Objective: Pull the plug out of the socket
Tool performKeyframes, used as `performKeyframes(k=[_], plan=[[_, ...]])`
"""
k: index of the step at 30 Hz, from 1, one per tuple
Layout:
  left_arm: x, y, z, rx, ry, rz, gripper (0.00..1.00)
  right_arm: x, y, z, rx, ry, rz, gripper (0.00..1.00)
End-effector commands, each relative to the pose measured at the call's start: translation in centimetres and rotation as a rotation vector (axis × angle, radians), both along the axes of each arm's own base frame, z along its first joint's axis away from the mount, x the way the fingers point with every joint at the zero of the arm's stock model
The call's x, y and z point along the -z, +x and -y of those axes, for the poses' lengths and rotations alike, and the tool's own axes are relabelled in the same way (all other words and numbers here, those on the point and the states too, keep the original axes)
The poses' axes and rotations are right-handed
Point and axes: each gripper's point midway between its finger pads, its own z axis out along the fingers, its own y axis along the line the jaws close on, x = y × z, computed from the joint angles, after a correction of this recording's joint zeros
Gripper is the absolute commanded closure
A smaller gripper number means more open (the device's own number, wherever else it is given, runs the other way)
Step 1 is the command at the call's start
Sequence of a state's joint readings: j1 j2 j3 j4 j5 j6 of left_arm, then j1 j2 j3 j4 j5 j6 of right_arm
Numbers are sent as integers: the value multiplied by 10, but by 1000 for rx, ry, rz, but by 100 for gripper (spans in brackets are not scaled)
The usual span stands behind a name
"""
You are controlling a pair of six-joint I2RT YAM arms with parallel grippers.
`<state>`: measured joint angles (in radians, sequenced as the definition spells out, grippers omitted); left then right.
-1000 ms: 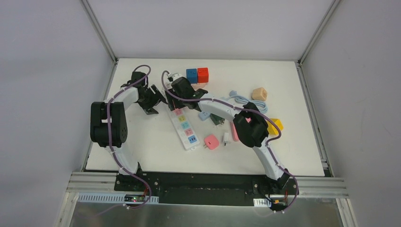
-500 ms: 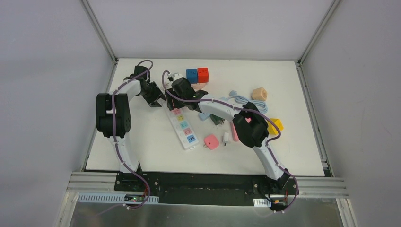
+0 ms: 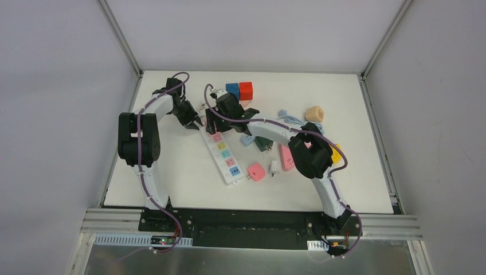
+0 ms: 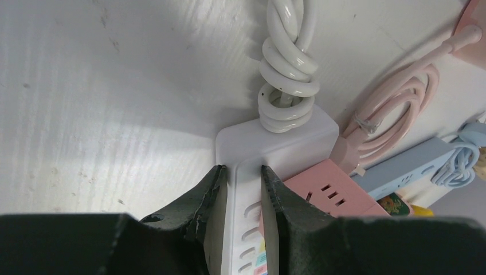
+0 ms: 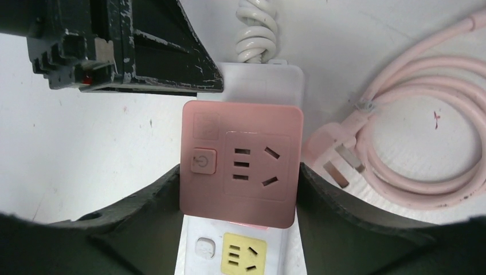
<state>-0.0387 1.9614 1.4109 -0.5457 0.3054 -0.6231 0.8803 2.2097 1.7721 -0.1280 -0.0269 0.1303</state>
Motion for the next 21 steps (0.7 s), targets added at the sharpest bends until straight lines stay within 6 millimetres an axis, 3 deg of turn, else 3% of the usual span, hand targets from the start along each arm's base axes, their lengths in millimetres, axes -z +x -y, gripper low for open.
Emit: performKeyframes(k=[1, 5, 11, 16, 21], plan=[[13, -42, 15, 23, -27, -133, 74, -104, -52, -31, -177, 233, 74, 100], [14, -63, 16, 24, -40, -144, 74, -80, -74, -26, -186, 175, 55, 100], [17, -73, 29, 35, -118, -105, 69, -57, -83, -28, -190, 115, 47, 100], [15, -72, 41, 68, -161, -64, 68, -67, -81, -36, -197, 163, 36, 100], [28, -90, 30, 58, -85, -154, 72, -96, -79, -51, -258, 338, 2, 100]])
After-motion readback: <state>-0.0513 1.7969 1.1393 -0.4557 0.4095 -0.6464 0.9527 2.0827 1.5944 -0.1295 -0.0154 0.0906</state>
